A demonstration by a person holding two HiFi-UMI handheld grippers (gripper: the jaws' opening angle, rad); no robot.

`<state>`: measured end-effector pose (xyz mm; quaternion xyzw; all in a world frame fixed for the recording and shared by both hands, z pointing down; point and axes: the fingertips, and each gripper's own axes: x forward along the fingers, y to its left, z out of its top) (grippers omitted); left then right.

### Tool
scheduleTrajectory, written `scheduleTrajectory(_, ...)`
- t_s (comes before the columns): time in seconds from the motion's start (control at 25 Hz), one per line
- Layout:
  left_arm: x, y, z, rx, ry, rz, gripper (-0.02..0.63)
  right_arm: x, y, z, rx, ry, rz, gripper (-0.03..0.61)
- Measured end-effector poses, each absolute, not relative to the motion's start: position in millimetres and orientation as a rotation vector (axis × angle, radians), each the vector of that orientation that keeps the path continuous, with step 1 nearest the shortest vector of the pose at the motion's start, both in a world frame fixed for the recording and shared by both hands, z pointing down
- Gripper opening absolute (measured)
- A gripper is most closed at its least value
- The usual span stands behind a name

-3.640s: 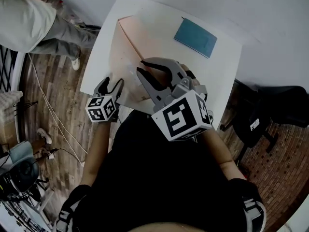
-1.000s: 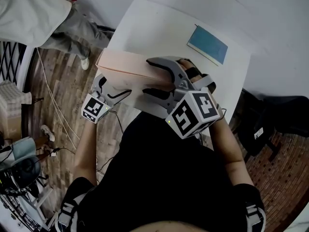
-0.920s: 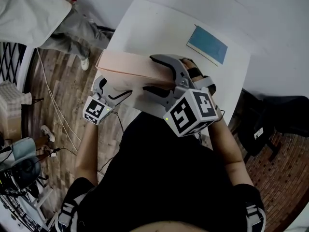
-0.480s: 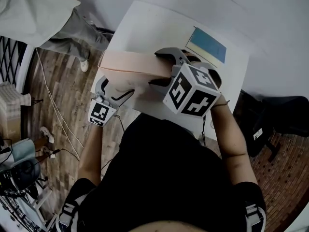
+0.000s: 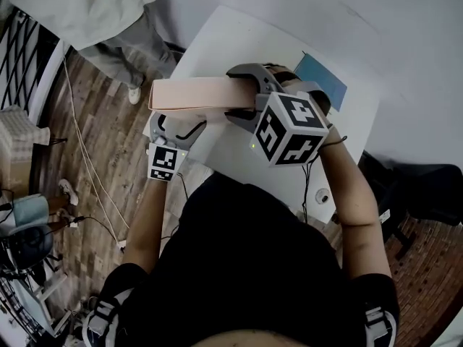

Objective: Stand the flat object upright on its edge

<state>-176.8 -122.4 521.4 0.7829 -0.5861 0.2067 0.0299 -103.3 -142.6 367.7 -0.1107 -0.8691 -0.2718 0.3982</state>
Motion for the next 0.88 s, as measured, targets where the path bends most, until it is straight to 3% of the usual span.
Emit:
scheduleTrajectory(0.48, -181.2, -133.0, 523.5, 2.263, -1.897, 0.605, 0.448, -110.8, -167.6, 369.9, -0.382, -2.213, -0.707, 0.333)
scheduleTrajectory(0.72, -183.7, -135.7, 524.5, 2.235, -1.911, 0.583, 0.446, -70.1, -209.2, 329.7, 0.009, -2.565, -0.445, 0.4)
scheduleTrajectory(0.88, -183.6, -139.9, 524.4, 2.221, -1.923, 0.58, 0.445, -30.1, -211.7, 386.1, 0.072, -2.551, -0.204, 0.4)
